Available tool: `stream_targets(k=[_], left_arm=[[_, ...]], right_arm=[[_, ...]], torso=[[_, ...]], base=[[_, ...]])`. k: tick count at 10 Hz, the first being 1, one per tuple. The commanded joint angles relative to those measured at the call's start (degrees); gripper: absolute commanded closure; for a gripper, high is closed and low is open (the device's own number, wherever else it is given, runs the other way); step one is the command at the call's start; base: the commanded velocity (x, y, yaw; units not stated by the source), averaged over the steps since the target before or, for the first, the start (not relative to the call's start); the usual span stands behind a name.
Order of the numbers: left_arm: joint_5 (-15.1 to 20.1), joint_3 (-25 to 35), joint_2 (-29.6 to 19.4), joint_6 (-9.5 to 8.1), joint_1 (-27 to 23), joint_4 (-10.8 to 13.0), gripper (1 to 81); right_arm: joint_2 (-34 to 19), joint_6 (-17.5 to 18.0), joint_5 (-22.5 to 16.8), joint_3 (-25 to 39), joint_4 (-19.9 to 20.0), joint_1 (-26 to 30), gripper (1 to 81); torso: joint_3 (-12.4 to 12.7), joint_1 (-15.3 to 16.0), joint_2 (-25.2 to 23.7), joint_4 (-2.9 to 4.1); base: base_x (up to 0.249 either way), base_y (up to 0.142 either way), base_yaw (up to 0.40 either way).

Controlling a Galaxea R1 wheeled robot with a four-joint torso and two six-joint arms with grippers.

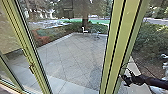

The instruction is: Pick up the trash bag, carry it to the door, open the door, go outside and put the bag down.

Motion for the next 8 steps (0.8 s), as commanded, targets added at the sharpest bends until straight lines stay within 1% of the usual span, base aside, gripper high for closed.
stream_targets(k=[1,5,6,7,8], left_arm=[[5.2,0.2,-0.5,0.16,-1.3,-0.5,81.1],[5.4,0.2,-0.5,0.16,-1.3,-0.4,81.1],[5.4,0.2,-0.5,0.16,-1.3,-0.4,81.1],[5.5,0.2,-0.5,0.16,-1.2,-0.4,81.1],[5.3,0.2,-0.5,0.16,-1.1,-0.4,81.1]], right_arm=[[-1.2,-1.4,-2.8,6.9,-2.0,9.5,1.0],[-8.5,-1.4,-3.8,12.5,-6.1,16.5,1.0],[-9.5,-1.4,-4.8,13.3,-7.0,18.8,1.0],[-10.2,-1.4,-7.2,14.4,-8.1,21.2,1.0],[-11.2,-1.4,-8.8,15.8,-9.0,22.7,1.0]], torso=[[0.0,0.0,0.0,0.00],[-0.1,0.1,0.1,0.09],[-0.1,0.1,0.1,0.09],[-0.1,0.1,0.1,0.09],[-0.1,0.1,0.1,0.09]], base=[[0.000,0.000,0.000],[0.000,0.000,0.000],[0.000,0.000,0.000],[0.000,0.000,0.000],[0.000,0.000,0.000]])
